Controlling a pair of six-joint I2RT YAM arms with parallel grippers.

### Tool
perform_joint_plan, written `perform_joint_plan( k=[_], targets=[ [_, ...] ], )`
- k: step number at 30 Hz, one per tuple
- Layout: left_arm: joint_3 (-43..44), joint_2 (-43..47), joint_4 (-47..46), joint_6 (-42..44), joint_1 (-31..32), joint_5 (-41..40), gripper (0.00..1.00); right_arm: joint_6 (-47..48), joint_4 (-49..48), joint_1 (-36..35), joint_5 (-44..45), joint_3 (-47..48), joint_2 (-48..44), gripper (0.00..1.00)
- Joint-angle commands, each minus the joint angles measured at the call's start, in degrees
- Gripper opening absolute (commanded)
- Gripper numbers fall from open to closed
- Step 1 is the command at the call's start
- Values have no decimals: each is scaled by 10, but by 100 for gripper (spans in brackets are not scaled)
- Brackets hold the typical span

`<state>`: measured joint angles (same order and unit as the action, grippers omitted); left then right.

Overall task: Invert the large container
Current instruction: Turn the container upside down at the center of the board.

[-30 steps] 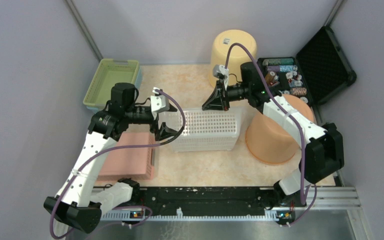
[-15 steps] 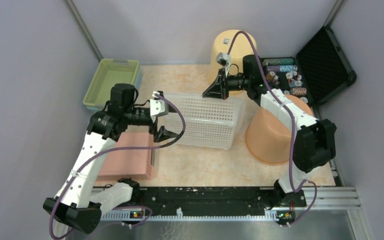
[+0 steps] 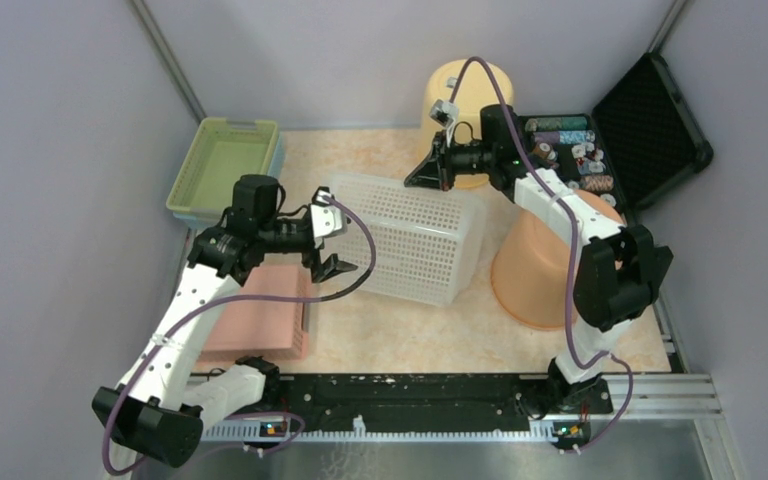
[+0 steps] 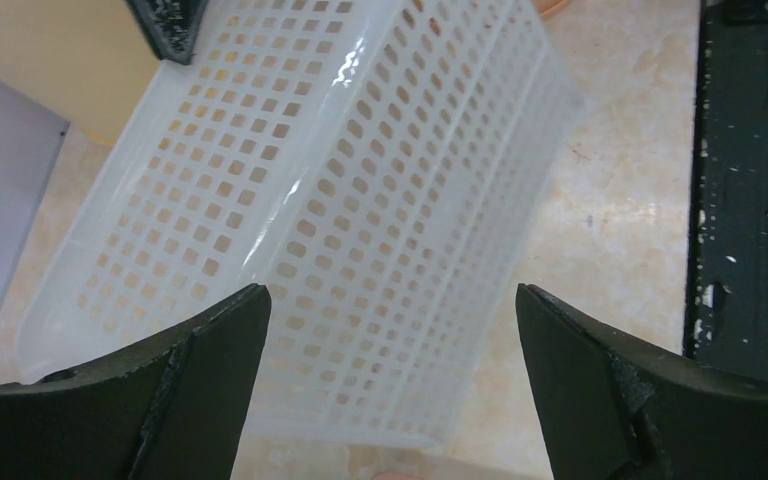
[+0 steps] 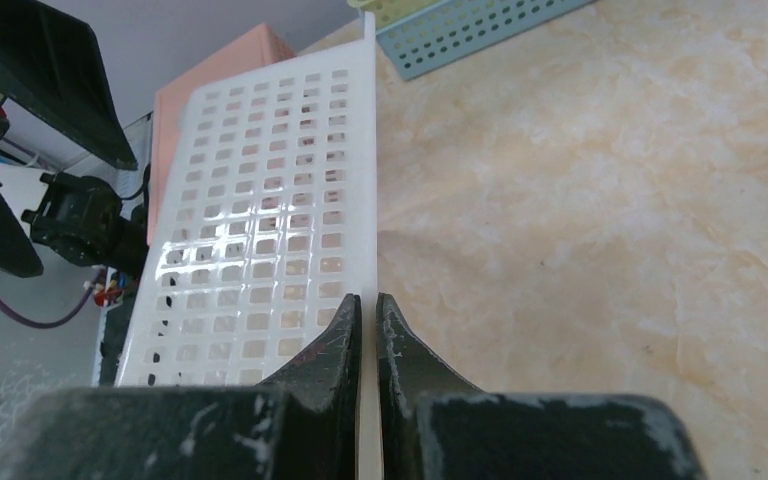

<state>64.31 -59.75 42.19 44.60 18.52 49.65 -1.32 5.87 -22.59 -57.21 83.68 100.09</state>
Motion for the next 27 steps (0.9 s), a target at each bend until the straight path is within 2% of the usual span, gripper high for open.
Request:
perform_joint_plan(
  k=[1, 7, 13, 27],
  targets=[
    [-17, 3, -101, -52, -2, -68, 99, 0, 40, 1, 3, 14, 21, 0],
    [-40, -5, -144, -105, -2, -129, 99, -2, 37, 6, -1, 16, 29, 0],
    [-73, -5, -151, -103, -2, -116, 99, -7, 35, 13, -9, 18, 42, 0],
    [-58, -1, -115, -82, -2, -76, 99, 49, 63, 15, 34, 31, 55, 0]
  ],
)
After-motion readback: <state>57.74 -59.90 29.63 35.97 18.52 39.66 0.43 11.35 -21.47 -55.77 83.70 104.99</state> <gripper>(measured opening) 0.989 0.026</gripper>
